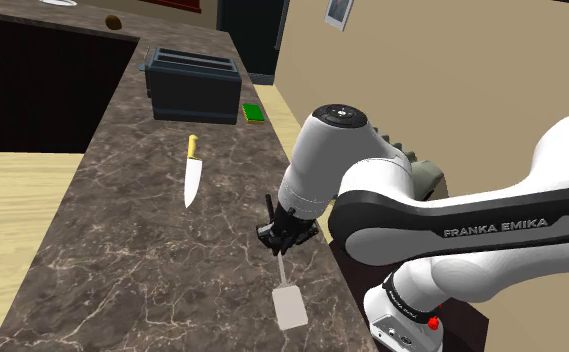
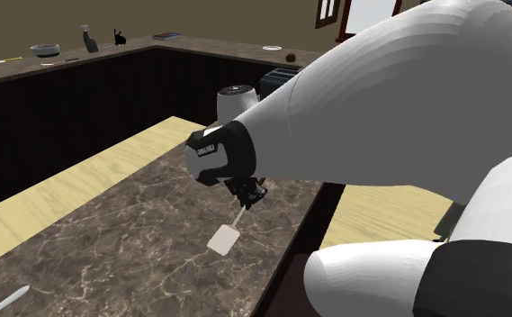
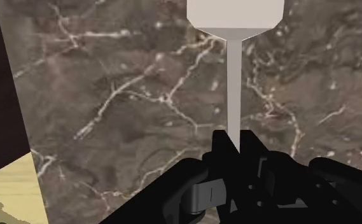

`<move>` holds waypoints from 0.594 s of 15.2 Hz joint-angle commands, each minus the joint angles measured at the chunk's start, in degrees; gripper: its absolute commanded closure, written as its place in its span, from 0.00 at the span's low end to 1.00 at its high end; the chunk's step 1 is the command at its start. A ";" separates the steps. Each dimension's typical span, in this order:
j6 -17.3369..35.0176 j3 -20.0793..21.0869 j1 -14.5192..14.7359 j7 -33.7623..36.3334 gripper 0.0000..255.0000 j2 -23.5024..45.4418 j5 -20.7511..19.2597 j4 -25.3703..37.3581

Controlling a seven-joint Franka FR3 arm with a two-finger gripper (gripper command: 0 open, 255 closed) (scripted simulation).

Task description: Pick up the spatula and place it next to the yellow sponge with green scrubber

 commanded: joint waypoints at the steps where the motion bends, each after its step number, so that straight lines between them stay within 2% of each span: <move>1: -2.10 -0.78 0.16 -0.11 1.00 -1.17 -0.28 0.91; 9: -9.60 -3.60 0.35 -0.43 1.00 -4.70 -1.64 4.90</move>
